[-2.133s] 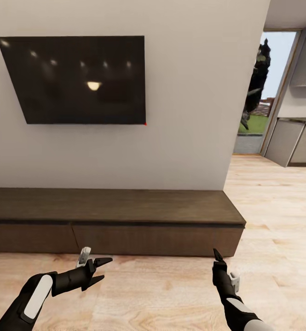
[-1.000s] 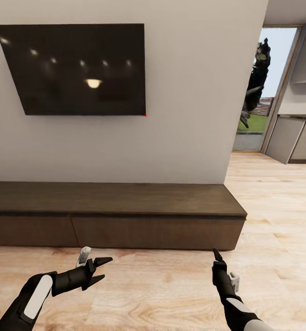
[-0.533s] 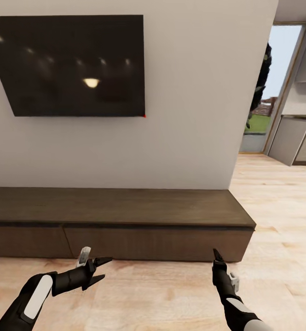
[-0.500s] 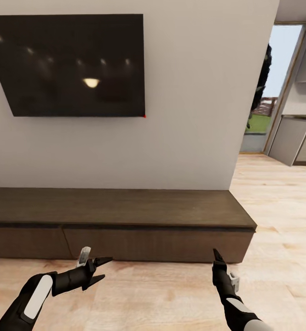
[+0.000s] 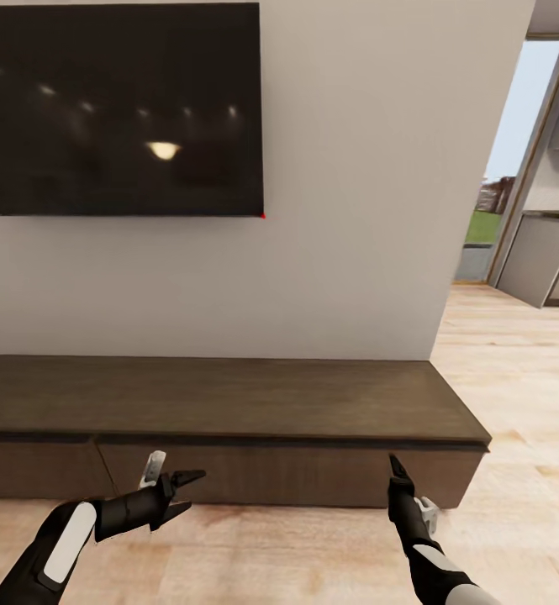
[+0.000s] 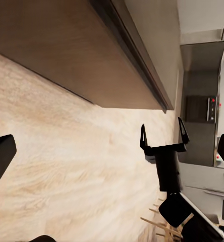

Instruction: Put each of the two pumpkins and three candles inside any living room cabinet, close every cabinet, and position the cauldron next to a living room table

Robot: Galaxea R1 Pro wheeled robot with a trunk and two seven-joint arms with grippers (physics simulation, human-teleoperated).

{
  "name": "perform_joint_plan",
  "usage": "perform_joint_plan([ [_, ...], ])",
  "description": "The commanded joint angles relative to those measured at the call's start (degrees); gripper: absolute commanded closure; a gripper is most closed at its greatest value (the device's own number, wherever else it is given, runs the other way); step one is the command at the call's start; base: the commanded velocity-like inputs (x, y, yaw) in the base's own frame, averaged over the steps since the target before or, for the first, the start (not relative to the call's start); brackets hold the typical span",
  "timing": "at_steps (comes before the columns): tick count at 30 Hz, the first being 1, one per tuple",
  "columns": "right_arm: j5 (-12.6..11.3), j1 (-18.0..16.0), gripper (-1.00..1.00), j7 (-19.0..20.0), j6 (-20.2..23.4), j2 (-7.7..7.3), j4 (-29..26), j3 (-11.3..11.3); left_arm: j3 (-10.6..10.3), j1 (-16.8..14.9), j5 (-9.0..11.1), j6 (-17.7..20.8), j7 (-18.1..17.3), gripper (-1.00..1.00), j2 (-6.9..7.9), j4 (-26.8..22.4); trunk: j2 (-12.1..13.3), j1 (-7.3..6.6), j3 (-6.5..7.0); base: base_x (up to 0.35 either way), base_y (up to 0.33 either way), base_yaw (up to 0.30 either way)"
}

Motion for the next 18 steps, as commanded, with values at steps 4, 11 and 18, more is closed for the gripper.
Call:
perform_joint_plan([
  [4,0.0,0.0,-1.0,0.0,0.0,0.0,0.0,0.0,0.0,0.0,0.0,0.0,0.0,-1.0,0.0,0.0,0.0,0.0,0.0,0.177,0.0,0.0],
  [11,0.0,0.0,-1.0,0.0,0.0,0.0,0.0,0.0,0.1,0.0,0.1,0.0,-0.2,-1.0,0.16,0.0,0.0,0.0,0.0,0.03,0.0,0.0],
  [18,0.1,0.0,-1.0,0.1,0.2,-0.48,0.0,0.0,-0.1,0.0,0.2,0.0,-3.4,-1.0,0.19,0.4,-2.8,1.54,-1.26,0.001,0.0,0.0],
])
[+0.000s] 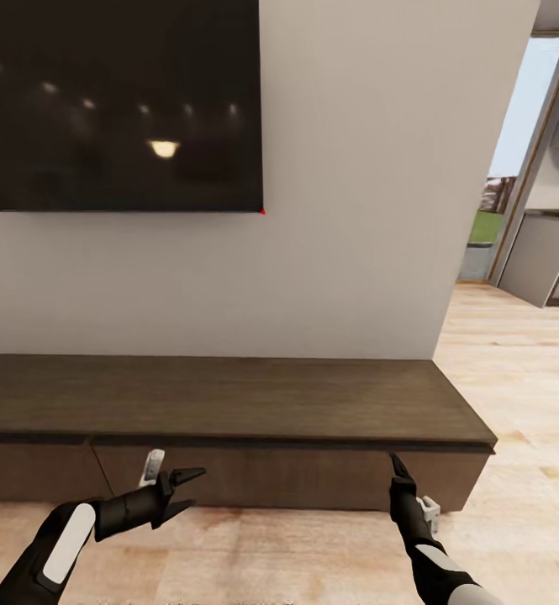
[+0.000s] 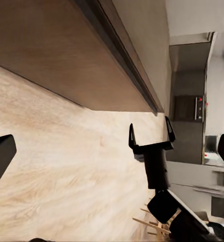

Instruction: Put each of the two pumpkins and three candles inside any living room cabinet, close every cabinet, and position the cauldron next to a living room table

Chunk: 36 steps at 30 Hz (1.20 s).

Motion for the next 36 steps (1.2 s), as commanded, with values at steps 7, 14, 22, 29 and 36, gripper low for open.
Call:
perform_joint_plan([
  [7,0.1,0.0,-1.0,0.6,4.6,-1.41,-0.1,0.1,-6.5,0.0,-0.1,0.0,-10.9,-1.0,0.16,4.5,-2.8,1.54,-1.26,0.0,0.0,0.0],
  [14,0.2,0.0,-1.0,6.6,5.2,-1.61,-0.1,0.1,-8.1,-0.1,-0.3,0.0,-12.6,-1.0,0.25,4.9,-3.0,1.75,-2.81,0.0,0.0,0.0],
  [22,0.2,0.0,-1.0,7.2,5.1,-1.63,-0.1,0.2,-8.2,-0.1,-0.4,0.0,-12.6,-1.0,0.25,4.9,-3.0,1.88,-3.91,0.0,0.0,0.0],
  [29,0.2,0.0,-1.0,7.2,5.1,-1.55,-0.1,0.2,-8.2,-0.1,-0.4,0.0,-12.6,-1.0,0.25,4.9,-3.1,2.06,-5.46,0.0,0.0,0.0],
  [36,0.2,0.0,-1.0,7.2,5.0,-1.55,-0.1,0.2,-8.2,-0.1,-0.3,0.0,-12.6,-1.0,0.25,4.9,-3.2,2.11,-5.91,0.0,0.0,0.0],
])
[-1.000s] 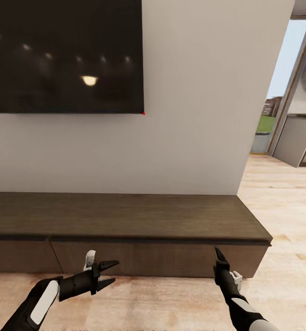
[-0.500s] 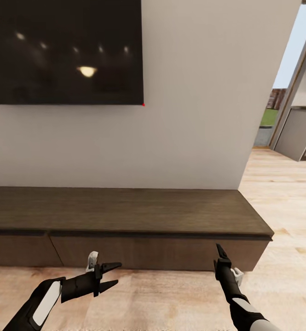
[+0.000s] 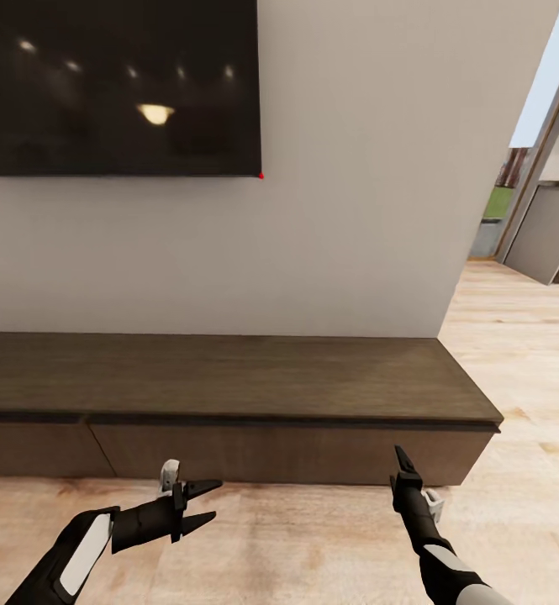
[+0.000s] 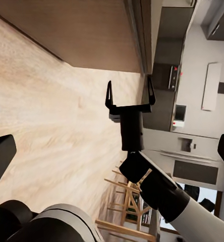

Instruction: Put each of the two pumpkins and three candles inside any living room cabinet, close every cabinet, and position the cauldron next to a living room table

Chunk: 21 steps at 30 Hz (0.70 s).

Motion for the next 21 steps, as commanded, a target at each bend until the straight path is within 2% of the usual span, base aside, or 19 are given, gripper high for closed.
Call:
perform_joint_plan([
  [1,0.0,0.0,-1.0,0.0,0.0,0.0,0.0,0.0,0.0,0.0,0.0,0.0,0.0,-1.0,0.0,0.0,0.0,0.0,0.0,0.0,0.0,0.0],
  [5,0.0,0.0,-1.0,-0.1,-0.1,0.0,0.0,0.0,0.0,0.0,0.1,0.0,0.0,-1.0,0.01,0.0,0.0,0.0,0.0,0.036,0.0,0.0],
  [10,0.0,0.0,-1.0,-0.1,-0.1,0.0,0.0,0.0,0.0,0.0,0.0,0.0,0.0,-1.0,0.01,0.0,0.0,0.0,0.0,0.221,0.0,0.0],
  [21,0.0,0.0,-1.0,-0.1,0.0,0.0,0.0,0.1,0.0,0.0,0.0,0.0,0.0,-1.0,0.01,0.0,0.0,0.0,0.0,0.109,0.034,0.0],
])
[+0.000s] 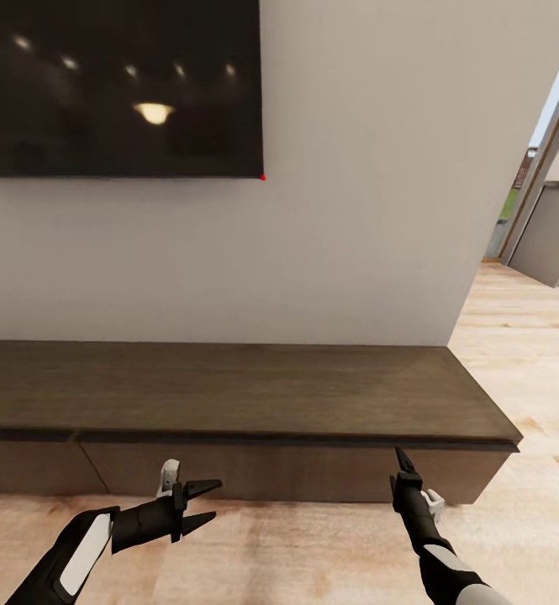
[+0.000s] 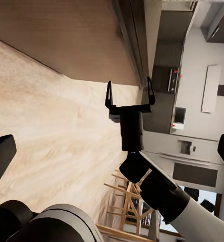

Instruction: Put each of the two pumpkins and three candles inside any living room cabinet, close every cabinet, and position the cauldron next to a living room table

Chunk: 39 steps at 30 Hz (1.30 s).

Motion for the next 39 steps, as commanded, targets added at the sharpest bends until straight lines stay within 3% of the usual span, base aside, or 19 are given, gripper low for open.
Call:
perform_joint_plan([
  [1,0.0,0.0,-1.0,0.0,0.0,0.0,0.0,0.0,0.0,0.0,0.0,0.0,0.0,-1.0,0.0,0.0,0.0,0.0,0.0,0.028,0.011,0.0],
  [9,0.0,0.0,-1.0,0.0,0.0,0.07,0.0,0.2,0.0,0.0,0.1,0.0,0.0,-1.0,0.0,0.0,0.0,0.0,0.0,0.006,0.002,0.0],
  [17,0.0,0.0,-1.0,-0.2,-0.1,0.01,0.0,3.0,0.0,0.0,0.1,0.0,0.0,-1.0,0.0,0.0,0.1,-0.13,1.11,0.0,0.0,0.0],
  [39,-0.1,0.0,-1.0,-0.3,-0.1,0.09,0.0,3.3,-0.1,0.0,0.1,0.0,0.0,-1.0,-0.01,0.0,0.1,-0.13,1.11,0.043,0.0,0.0],
])
